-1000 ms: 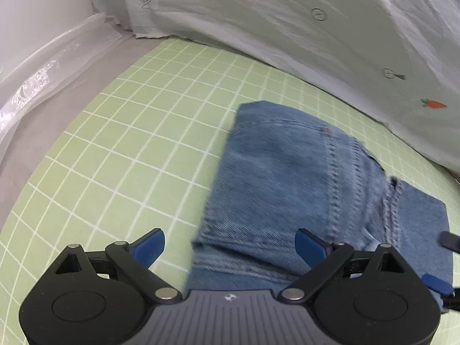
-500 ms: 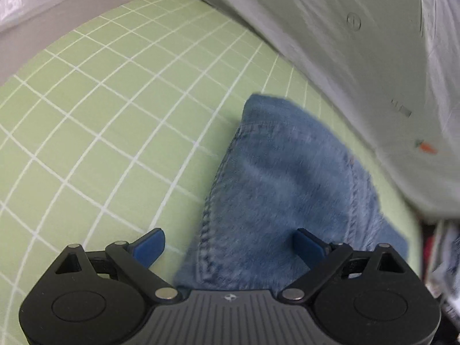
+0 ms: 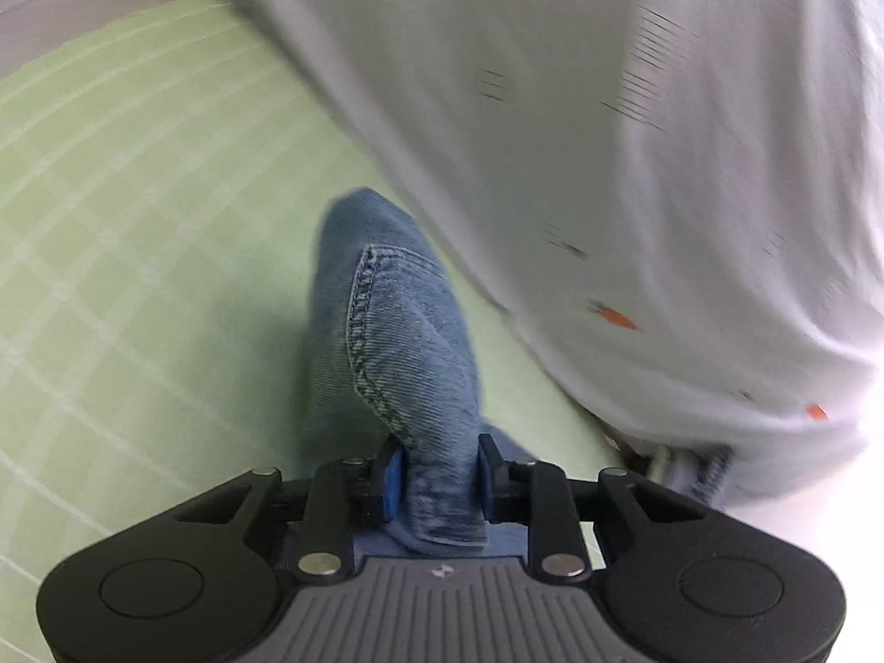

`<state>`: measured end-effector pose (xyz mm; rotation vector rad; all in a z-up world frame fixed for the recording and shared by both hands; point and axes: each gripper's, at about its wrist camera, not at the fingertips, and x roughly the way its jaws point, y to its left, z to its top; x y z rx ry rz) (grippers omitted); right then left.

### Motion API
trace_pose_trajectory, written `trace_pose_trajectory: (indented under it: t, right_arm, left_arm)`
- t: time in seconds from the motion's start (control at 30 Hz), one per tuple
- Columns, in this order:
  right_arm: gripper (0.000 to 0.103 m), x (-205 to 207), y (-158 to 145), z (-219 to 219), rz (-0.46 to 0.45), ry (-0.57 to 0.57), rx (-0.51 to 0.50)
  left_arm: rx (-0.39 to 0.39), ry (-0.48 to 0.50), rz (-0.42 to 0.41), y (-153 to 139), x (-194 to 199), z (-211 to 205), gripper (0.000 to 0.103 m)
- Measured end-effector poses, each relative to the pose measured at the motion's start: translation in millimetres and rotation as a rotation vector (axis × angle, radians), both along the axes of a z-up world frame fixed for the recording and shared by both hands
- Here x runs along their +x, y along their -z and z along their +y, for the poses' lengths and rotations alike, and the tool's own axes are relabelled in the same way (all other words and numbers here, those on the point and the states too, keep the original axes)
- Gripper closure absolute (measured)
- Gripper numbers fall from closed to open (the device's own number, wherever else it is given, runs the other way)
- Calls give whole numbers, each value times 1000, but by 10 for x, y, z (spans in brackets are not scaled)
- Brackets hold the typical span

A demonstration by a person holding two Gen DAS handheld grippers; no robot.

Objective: Fold clothes
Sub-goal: 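Grasp the folded jeans bundle with both tools from opposite sides, then lift and carry the folded jeans with both tools to the shirt stack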

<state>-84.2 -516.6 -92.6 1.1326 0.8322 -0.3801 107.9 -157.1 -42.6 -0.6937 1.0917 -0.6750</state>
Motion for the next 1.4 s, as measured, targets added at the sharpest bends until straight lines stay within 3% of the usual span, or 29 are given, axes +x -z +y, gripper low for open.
trace_pose_trajectory:
  t: [0.13,0.27,0.53,0.63,0.77,0.87,0.9,1.0,1.13,1.23,1.33,1.37,1.4]
  right_arm:
    - [16,-219,-46,-327,-40,40,23]
    - [16,-472,-36,-672,-59,82,36]
    - [15,-611,261,-1276,-43,118,172]
    - [8,-527,349,-1368,-38,88,216]
    - [6,-408,275,-1277,-2,35,153]
    - [6,-391,215,-1190,11,35,92]
    - [6,-388,190,-1160,14,33,68]
    - [7,-362,55,-1050,6,4,-15]
    - [7,-200,-98,-924,-43,-61,-101]
    - [7,32,-114,-862,-78,-99,-114]
    - [9,283,9,-819,-75,-150,-105]
    - [20,365,51,-806,-73,-168,-102]
    - [46,449,93,-789,-76,-207,-82]
  left_arm:
    - [16,87,-26,-198,-191,-645,77]
    - [51,162,-20,-139,-333,-1309,77]
    - [94,189,132,476,-348,-2091,76]
    - [114,191,184,680,-326,-2305,73]
    - [119,197,182,653,-281,-2350,68]
    - [77,210,187,527,-297,-2320,45]
    - [54,212,191,478,-309,-2280,31]
    - [24,214,166,277,-343,-2197,27]
    - [167,185,25,45,-374,-1981,18]
    - [304,140,-1,99,-356,-1796,18]
    - [320,87,44,228,-289,-1561,18]
    - [319,73,55,259,-271,-1490,18]
    - [315,64,56,271,-265,-1437,18]
